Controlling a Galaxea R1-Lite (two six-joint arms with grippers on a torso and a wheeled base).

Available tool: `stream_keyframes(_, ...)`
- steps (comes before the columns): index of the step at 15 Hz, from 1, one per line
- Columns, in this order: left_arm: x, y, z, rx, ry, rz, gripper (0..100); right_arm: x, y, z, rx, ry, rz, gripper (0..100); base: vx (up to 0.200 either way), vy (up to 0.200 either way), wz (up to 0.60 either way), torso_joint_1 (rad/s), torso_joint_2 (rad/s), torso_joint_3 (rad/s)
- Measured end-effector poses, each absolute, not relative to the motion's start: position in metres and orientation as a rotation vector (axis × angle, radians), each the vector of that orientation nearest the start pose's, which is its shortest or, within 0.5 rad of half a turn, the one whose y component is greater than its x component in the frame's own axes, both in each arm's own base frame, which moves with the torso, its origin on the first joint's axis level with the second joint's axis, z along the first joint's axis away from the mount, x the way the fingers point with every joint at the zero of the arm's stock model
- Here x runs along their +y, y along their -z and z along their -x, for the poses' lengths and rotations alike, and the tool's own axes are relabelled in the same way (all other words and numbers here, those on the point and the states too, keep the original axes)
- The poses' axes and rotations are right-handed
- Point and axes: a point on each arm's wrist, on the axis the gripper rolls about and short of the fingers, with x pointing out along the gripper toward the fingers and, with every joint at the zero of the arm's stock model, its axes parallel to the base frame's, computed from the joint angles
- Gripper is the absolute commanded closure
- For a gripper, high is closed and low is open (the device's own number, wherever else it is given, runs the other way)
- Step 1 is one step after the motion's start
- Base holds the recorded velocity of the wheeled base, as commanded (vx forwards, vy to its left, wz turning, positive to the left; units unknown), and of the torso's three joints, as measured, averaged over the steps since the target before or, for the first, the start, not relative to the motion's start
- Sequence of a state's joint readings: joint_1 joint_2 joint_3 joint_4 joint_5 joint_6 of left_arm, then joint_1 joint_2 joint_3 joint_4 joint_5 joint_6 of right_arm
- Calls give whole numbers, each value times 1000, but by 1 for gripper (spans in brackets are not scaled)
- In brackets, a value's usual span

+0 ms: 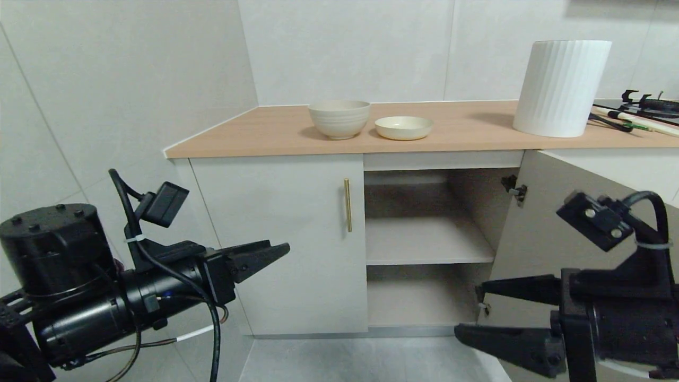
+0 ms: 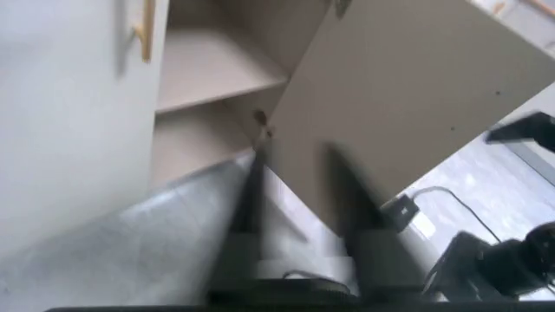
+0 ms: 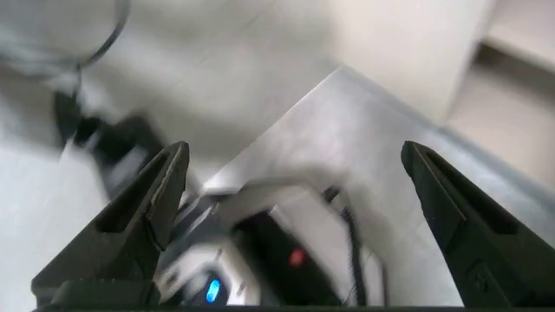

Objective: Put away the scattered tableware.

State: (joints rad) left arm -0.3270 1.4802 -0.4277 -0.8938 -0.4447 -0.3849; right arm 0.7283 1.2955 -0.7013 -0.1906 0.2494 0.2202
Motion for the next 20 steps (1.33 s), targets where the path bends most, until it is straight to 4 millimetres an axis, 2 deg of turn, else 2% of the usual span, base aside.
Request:
stream_keyframes(4,-69,-189,-204,381,667,383,0,137,-242,-184,566,-783,-112,0,0,0,0,0,0,0)
stream_keyframes(6,-61,-200,-192,495,624,371,0,134,-252,-195,649,-701,-100,0,0,0,0,0,0,0)
stream_keyframes(8,-54,-220,-180,513,605,334,0,134,-253,-204,632,-578,-80,0,0,0,0,0,0,0)
stream_keyframes(10,-51,-235,-174,452,608,324,0,133,-255,-206,622,-547,-93,0,0,0,0,0,0,0)
stream_keyframes(12,-50,-241,-169,420,613,318,0,132,-259,-202,609,-550,-104,0,100,0,0,4,1,-1)
stream_keyframes(16,-48,-247,-164,387,617,316,0,130,-262,-193,598,-571,-106,0,200,0,0,1,2,6)
stream_keyframes(20,-46,-248,-164,379,605,319,0,128,-257,-188,605,-579,-96,0,200,0,0,1,2,0)
